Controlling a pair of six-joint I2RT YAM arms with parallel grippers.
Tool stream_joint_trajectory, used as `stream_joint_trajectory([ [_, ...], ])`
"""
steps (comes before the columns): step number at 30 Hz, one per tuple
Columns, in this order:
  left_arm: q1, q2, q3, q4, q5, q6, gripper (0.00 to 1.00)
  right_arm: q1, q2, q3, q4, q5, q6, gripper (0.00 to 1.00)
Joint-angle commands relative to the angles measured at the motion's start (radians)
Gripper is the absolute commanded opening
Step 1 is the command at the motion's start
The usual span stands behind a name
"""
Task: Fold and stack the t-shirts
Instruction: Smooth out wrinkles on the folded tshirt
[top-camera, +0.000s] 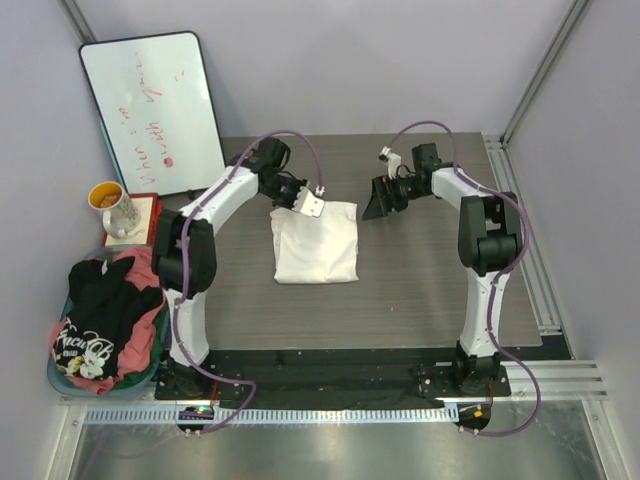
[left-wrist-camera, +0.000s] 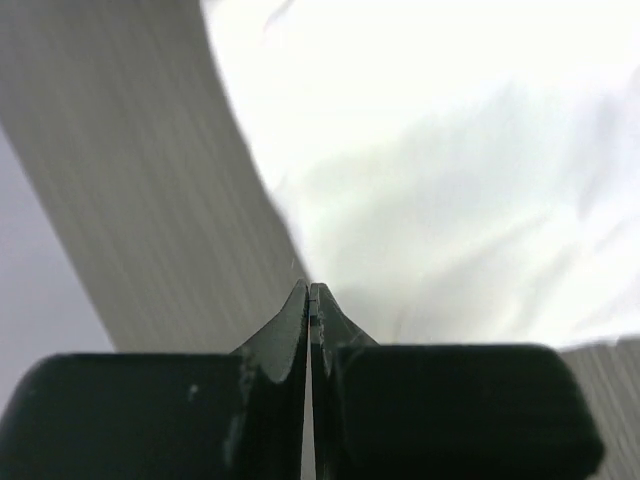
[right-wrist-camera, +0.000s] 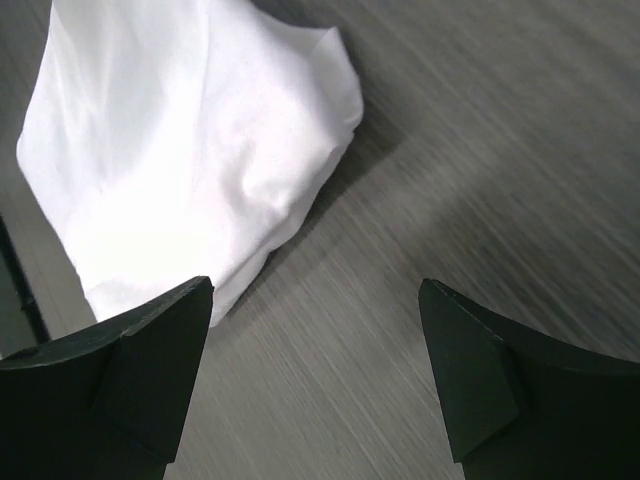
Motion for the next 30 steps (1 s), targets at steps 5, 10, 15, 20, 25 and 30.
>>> stream_joint_trajectory([
  [5,-0.062,0.178,0.177,-0.319,0.07,0.099,0.0,0.019,0.051,0.102,-0.06,-0.12,0.013,0.88],
  [10,-0.052,0.166,0.059,-0.17,-0.138,0.071,0.0,0.019,0.057,0.105,-0.082,-0.139,0.002,0.88],
  [15,-0.022,0.167,0.054,-0.146,-0.249,0.062,0.0,0.017,0.067,0.102,-0.087,-0.168,0.007,0.88],
  [20,-0.004,0.166,0.044,-0.081,-0.321,0.032,0.0,0.025,0.084,0.102,-0.09,-0.183,0.019,0.88],
  [25,-0.002,0.14,0.057,-0.047,-0.313,-0.023,0.0,0.049,0.113,0.119,-0.088,-0.186,0.027,0.88],
  [30,0.005,0.1,0.076,-0.044,-0.287,-0.07,0.0,0.08,0.156,0.159,-0.073,-0.182,0.047,0.88],
])
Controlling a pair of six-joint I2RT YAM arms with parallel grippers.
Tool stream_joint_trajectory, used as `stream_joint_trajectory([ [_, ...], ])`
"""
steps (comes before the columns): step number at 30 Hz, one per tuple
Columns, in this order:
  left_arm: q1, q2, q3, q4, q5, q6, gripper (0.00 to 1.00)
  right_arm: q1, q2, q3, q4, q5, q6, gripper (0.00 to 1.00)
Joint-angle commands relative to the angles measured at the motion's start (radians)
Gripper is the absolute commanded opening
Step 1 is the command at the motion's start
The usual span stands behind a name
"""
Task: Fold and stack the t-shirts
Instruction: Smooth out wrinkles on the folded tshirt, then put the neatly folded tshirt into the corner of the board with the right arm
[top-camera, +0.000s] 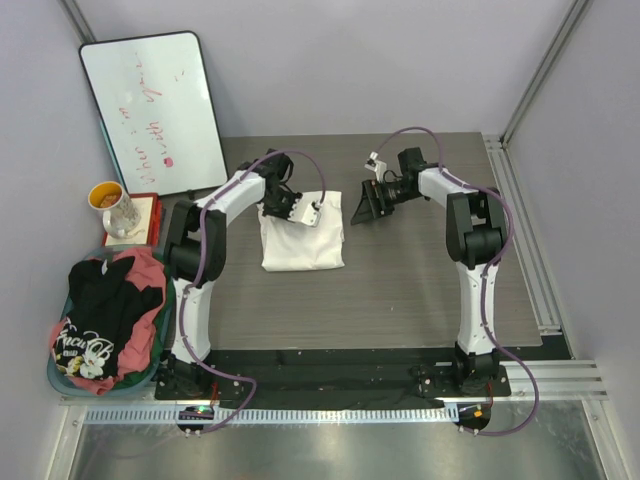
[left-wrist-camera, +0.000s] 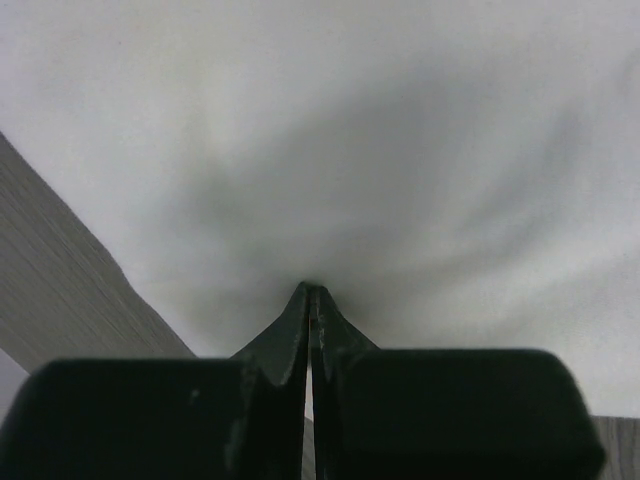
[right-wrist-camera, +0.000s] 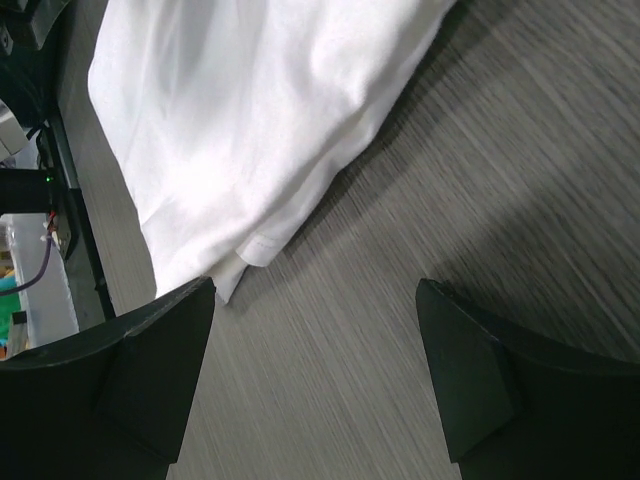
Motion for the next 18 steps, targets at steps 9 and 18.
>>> stream_joint_trajectory([
  [9,0.061,-0.079,-0.08,0.069,-0.092,-0.018,0.0,0.077,0.056,0.119,0.061,-0.025,0.078,0.88],
  [18,0.078,-0.051,-0.099,0.029,-0.094,-0.056,0.0,0.11,0.091,0.133,0.123,-0.027,0.125,0.88],
])
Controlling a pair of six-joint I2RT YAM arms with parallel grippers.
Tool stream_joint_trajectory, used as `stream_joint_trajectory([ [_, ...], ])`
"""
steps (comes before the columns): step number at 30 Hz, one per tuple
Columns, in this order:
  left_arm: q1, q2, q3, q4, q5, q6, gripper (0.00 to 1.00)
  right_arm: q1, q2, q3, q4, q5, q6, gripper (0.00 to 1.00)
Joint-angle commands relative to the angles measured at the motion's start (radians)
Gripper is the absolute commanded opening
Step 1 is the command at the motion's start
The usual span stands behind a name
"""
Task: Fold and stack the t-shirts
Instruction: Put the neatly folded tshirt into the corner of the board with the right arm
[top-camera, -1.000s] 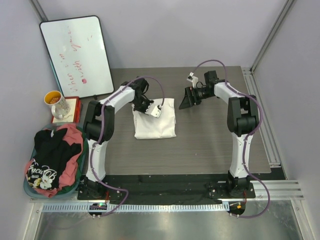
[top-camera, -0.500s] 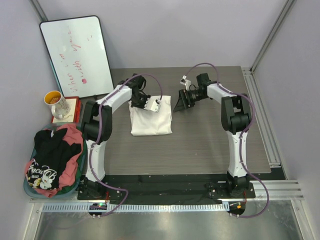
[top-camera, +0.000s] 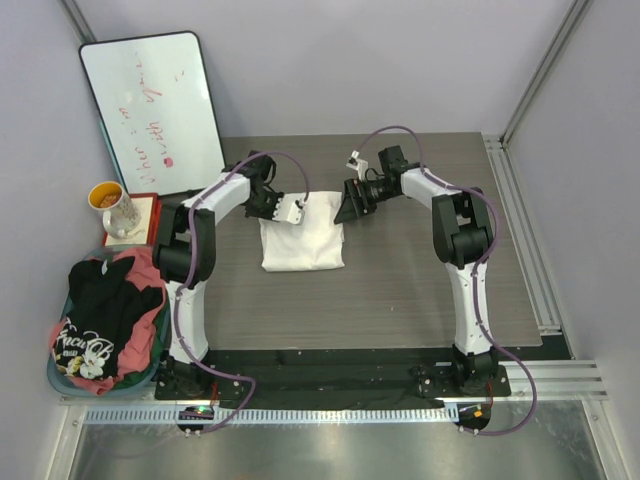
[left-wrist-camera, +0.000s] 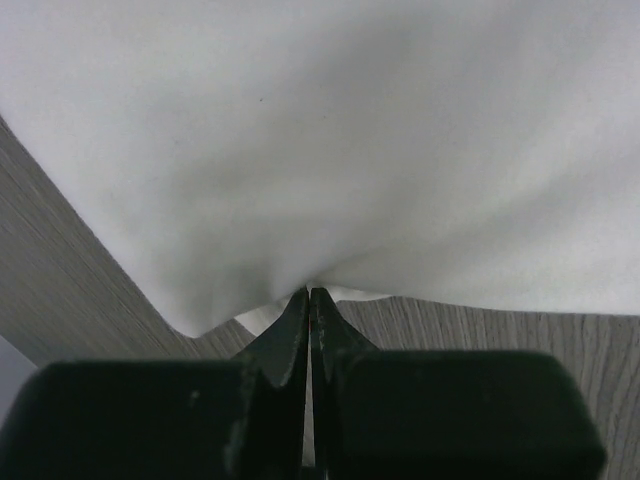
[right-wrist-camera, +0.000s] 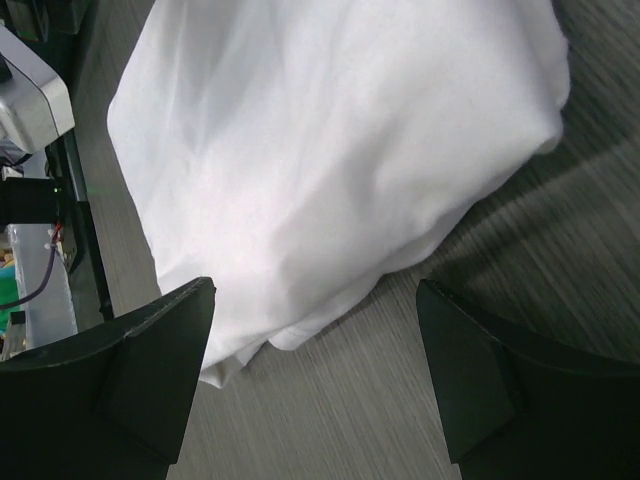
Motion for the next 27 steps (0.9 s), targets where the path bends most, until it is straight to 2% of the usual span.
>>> stream_joint_trajectory([
  [1,0.007,-0.001,-0.011,-0.015,-0.004,-0.036,0.0,0.024,0.03,0.048,0.061,-0.015,0.049,0.88],
  [15,0.01,-0.053,-0.087,-0.024,-0.002,-0.098,0.0,0.099,0.088,0.076,0.136,-0.015,0.13,0.87],
  [26,0.043,-0.159,-0.142,-0.023,0.004,-0.204,0.0,0.147,0.121,0.082,0.16,-0.009,0.152,0.7],
  [27,0.05,-0.18,-0.163,-0.023,0.004,-0.205,0.0,0.152,0.128,0.083,0.16,-0.006,0.152,0.65],
])
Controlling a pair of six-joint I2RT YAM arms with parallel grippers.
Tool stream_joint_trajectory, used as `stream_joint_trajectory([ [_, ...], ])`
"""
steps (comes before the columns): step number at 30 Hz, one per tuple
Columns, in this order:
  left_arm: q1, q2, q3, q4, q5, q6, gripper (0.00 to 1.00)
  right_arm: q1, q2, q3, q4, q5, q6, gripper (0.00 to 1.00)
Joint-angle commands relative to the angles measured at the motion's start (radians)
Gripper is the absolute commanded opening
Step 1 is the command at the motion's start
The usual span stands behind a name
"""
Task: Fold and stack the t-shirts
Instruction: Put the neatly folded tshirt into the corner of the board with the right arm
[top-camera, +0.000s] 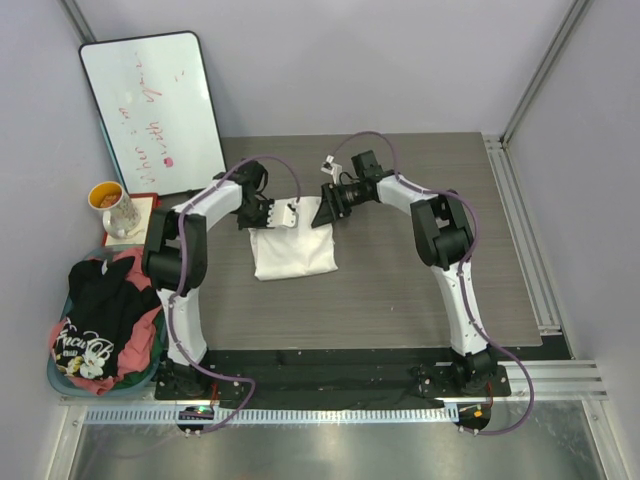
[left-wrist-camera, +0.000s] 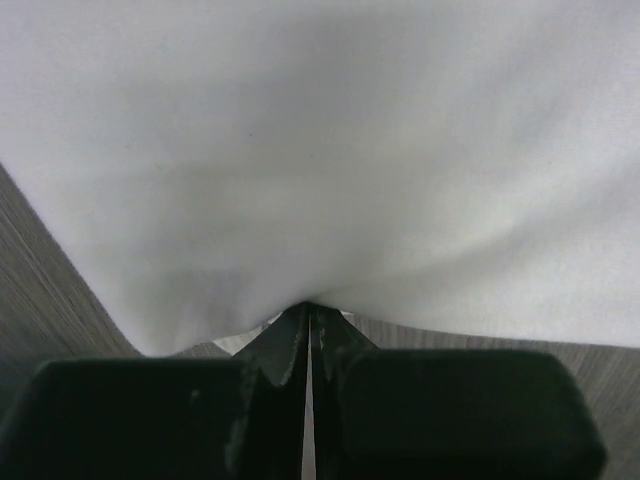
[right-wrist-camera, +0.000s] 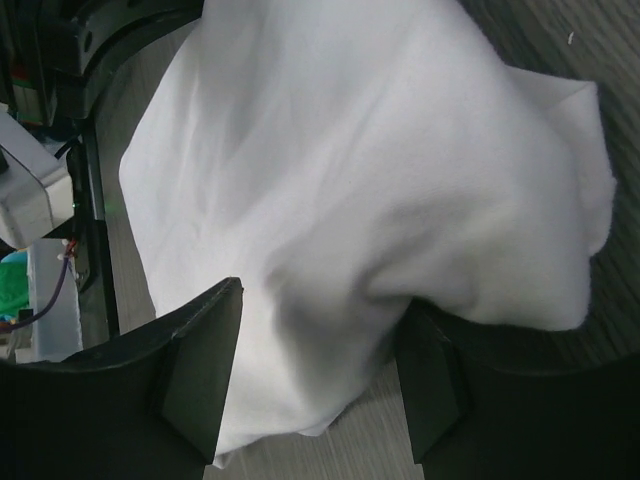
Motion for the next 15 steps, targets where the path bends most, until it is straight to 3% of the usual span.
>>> stream_joint_trajectory([
  [1,0.024,-0.112,-0.043,-0.021,0.008,-0.043,0.0,0.036,0.048,0.027,-0.002,0.038,0.016,0.62],
  [2,0.026,-0.121,-0.063,-0.023,0.008,-0.04,0.0,0.039,0.049,0.03,0.001,0.043,0.018,0.58],
  [5,0.029,-0.149,-0.089,-0.032,0.007,-0.042,0.0,0.051,0.061,0.041,0.002,0.071,0.018,0.3],
  [6,0.029,-0.161,-0.094,-0.035,0.005,-0.045,0.0,0.053,0.069,0.045,0.004,0.077,0.018,0.13],
  [7,0.029,-0.169,-0.098,-0.035,0.007,-0.047,0.0,0.056,0.072,0.05,0.004,0.084,0.019,0.03],
  [15,0.029,-0.227,-0.105,-0.072,-0.004,-0.057,0.0,0.062,0.066,0.08,-0.002,0.202,-0.03,0.01],
])
